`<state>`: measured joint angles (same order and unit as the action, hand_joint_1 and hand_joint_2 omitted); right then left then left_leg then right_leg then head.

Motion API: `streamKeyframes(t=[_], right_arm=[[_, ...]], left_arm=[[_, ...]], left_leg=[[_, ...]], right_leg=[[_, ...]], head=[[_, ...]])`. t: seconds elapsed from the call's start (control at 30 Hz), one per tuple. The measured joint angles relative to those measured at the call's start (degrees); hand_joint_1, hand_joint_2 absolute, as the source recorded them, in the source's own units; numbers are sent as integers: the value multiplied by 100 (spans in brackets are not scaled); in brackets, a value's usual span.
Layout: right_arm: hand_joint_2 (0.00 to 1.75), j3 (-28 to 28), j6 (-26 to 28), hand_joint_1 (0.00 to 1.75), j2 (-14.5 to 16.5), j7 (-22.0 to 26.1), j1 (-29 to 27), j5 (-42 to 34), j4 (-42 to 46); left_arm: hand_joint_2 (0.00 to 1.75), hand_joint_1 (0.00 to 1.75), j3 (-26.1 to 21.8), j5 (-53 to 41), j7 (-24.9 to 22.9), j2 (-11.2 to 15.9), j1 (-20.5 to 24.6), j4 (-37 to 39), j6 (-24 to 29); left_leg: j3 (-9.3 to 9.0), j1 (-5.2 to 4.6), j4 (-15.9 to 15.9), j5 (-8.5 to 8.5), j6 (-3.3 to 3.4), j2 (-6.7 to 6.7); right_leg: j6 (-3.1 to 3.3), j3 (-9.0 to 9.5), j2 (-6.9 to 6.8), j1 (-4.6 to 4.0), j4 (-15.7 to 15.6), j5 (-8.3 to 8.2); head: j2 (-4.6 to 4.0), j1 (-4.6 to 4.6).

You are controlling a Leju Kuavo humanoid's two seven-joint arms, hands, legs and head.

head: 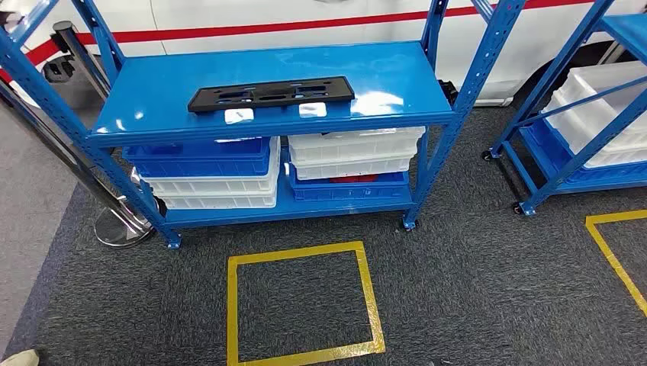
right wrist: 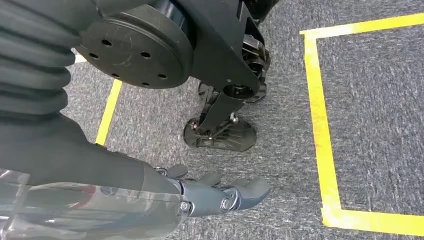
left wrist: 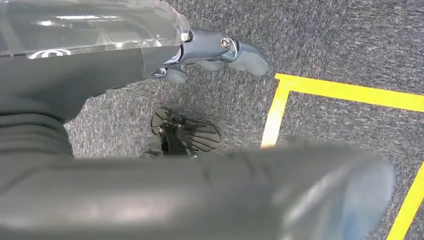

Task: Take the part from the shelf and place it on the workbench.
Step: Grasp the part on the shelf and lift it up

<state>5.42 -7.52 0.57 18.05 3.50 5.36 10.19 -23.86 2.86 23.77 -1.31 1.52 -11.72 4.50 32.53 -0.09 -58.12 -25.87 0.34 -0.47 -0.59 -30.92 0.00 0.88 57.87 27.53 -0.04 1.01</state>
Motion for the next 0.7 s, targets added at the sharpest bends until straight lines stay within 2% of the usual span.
streamKeyframes(t=[0.1,0.2,0.23,0.27,0.33,0.37,0.4,0.43,0.47,0.53,0.57,0.6,0.7], right_arm=[[0,54,-120,0,5,117,3,-73,3],[0,156,-402,0,11,631,40,-111,33],[0,172,-512,0,12,897,70,-89,47],[0,179,-646,0,15,1194,107,-59,65],[0,181,-1020,0,48,1748,177,-17,204],[0,181,-1229,0,81,1952,200,-18,361],[0,180,-1405,0,116,2080,223,-31,544],[0,178,-1532,0,152,2147,257,-50,734],[0,175,-1603,0,181,2178,301,-69,890],[0,168,-1654,0,225,2198,387,-88,1083],[0,161,-1660,0,243,2208,411,-92,1154],[0,154,-1667,0,264,2217,423,-94,1221],[0,134,-1793,0,322,2228,361,-153,1575]], left_arm=[[0,0,-13,8,-28,0,0,0,-48],[0,0,-44,26,-191,-5,1,0,-156],[0,0,-55,31,-252,-10,4,0,-182],[0,0,-70,34,-310,-14,7,0,-202],[0,0,-107,17,-428,-17,16,0,-216],[0,0,-121,4,-491,-17,18,0,-219],[0,0,-130,-11,-542,-18,20,0,-220],[0,0,-134,-26,-583,-19,22,0,-221],[0,0,-136,-38,-609,-23,26,0,-221],[0,0,-138,-57,-629,-33,43,0,-222],[0,0,-140,-59,-631,-37,51,0,-223],[0,0,-143,-61,-631,-37,55,0,-223],[0,0,-162,-61,-645,-37,52,0,-223]], left_leg=[[15,-9,-18,-6,28,-1],[-4,11,53,40,105,9],[-19,25,95,67,135,19],[-28,38,127,89,157,29],[-11,29,135,101,178,41],[2,26,131,103,176,43],[11,24,124,106,172,44],[17,27,114,107,164,44],[19,32,99,105,152,44],[36,32,38,85,107,31],[57,26,3,78,72,20],[81,21,-20,78,33,11],[131,30,-25,99,-78,4]], right_leg=[[-29,-2,-1,8,-3,-6],[-91,-16,-9,4,70,27],[-109,-71,-10,-2,207,119],[-123,-178,-10,-8,458,279],[-143,-510,-4,0,1167,673],[-151,-648,-4,8,1468,794],[-159,-710,-4,20,1613,811],[-164,-667,-6,35,1546,715],[-168,-523,-7,53,1280,535],[-162,-134,-7,72,534,195],[-135,-10,-1,68,269,116],[-100,40,5,56,131,97],[28,-3,14,36,79,74]], head=[[0,0],[0,-3],[0,-9],[0,-15],[0,-24],[0,-24],[0,-24],[0,-24],[0,-24],[0,-25],[0,-23],[0,-20],[0,-13]])
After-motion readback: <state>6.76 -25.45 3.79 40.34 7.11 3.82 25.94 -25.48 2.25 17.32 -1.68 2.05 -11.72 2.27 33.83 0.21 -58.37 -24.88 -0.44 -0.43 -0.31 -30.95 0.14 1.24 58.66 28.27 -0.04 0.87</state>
